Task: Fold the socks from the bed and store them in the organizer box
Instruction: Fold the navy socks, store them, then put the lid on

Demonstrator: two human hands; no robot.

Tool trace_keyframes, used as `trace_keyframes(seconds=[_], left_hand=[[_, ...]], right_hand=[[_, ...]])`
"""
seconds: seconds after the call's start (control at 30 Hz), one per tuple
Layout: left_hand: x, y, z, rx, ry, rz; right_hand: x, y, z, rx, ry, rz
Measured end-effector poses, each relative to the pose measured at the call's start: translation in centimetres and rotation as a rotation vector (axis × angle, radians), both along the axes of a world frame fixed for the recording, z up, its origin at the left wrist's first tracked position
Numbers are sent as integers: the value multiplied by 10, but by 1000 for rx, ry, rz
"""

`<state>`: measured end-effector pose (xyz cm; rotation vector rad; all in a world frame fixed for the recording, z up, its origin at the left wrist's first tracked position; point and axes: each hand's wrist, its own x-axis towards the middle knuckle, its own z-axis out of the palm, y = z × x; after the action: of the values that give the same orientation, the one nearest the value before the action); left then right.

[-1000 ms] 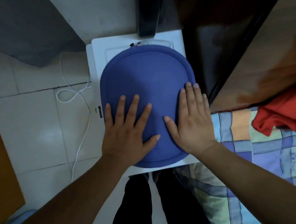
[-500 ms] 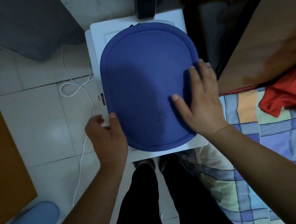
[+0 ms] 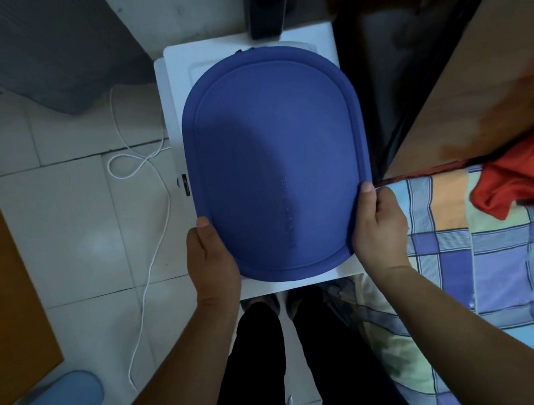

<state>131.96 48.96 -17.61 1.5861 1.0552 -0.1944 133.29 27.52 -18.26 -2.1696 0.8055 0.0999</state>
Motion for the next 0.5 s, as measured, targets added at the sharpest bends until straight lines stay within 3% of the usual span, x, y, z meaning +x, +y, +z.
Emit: trace_keyframes(seconds=[0.17,0.37,0.5], left_hand=[[6,14,21,-230,118,25],[23,34,74,-170,393,-70],[-1,49,122,-19,612,-425]], right_hand=[[3,-5,11,16,118,-5],[13,-21,65,26,279,70],[-14,-32,114,-70,518,471]])
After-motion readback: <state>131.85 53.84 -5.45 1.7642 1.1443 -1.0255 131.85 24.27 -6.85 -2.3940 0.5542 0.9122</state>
